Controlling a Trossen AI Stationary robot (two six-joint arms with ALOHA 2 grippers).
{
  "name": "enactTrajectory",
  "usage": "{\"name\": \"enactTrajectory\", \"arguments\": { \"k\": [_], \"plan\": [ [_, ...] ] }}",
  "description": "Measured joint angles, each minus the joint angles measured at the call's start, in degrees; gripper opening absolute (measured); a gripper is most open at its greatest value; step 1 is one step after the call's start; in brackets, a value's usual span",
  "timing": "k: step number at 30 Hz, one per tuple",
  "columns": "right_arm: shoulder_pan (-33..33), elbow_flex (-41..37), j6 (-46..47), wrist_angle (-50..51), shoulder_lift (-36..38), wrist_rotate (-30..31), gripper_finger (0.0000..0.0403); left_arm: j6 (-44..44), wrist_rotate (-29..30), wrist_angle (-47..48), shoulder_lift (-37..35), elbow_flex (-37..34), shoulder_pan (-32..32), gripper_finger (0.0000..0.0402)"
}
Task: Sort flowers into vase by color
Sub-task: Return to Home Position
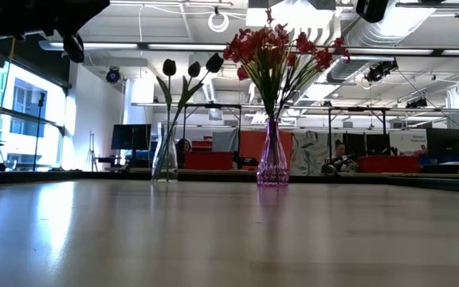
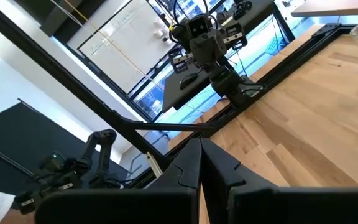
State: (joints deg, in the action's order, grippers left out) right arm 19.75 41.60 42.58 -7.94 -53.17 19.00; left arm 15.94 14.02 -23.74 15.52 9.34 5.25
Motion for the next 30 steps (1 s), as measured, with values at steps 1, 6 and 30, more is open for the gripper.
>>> {"name": "enactTrajectory", "arguments": {
  "k": [1,6,30],
  "plan": [
    [0.0,0.0,0.0,0.02,0.0,0.0,0.0,0.27,0.02,0.34,-0.87,-0.43,-0.08,0.0],
    [0.0,0.0,-0.4,0.93,0.0,-0.02,0.0,2.27,0.0,1.23,-4.8,-3.73,-0.14,0.0],
    [1.59,-1.63,-3.93,6.63,0.73,-10.94,0.0,9.01,4.87,6.29,-10.33,-8.67,-0.14,0.0]
  ]
}}
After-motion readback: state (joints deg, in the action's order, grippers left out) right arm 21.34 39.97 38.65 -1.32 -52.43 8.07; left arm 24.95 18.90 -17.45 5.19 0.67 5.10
